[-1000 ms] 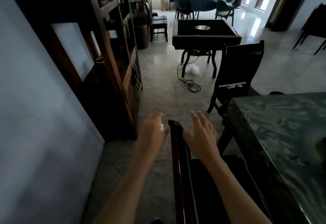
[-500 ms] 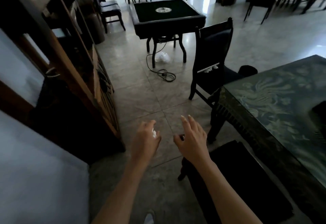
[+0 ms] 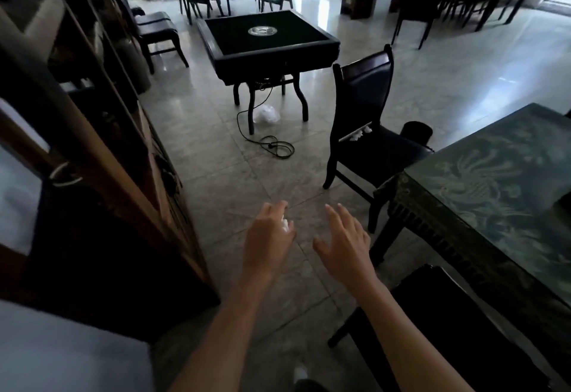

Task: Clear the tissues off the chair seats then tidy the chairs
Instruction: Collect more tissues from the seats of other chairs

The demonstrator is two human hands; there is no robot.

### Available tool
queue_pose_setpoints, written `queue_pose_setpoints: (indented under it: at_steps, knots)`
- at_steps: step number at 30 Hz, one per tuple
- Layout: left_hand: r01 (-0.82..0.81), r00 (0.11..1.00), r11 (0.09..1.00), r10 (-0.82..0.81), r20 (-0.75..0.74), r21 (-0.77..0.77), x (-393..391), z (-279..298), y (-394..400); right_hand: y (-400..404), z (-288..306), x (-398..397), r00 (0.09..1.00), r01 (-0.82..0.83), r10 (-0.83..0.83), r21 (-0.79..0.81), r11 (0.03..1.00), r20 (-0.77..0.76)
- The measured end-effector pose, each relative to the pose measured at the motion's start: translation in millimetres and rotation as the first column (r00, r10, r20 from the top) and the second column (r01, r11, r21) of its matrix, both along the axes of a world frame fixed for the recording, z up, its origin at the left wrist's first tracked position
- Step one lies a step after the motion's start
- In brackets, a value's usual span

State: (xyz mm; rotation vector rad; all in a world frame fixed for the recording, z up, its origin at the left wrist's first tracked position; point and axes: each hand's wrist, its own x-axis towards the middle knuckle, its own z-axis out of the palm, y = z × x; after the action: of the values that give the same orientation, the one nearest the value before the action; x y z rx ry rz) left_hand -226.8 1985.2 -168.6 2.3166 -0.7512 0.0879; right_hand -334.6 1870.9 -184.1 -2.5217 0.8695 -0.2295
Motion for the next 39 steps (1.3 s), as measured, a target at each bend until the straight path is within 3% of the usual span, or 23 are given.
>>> queue_pose_setpoints:
  at_steps: [14,39]
  knots:
    - [0.26,0.965,0.96,-0.263,0.018,0.101,191.8,-17.5,-149.3,-120.7,-27.8,173.2,0.971,0.235,-0.238,0.103,0.967,0.024]
    - [0.559,0.825,0.829,-0.554,-0.111,0.015,450.9,-36.0,-501.1,-433.6,-29.0,398.3,0.806,0.591,-0.592,0.054,0.805,0.016]
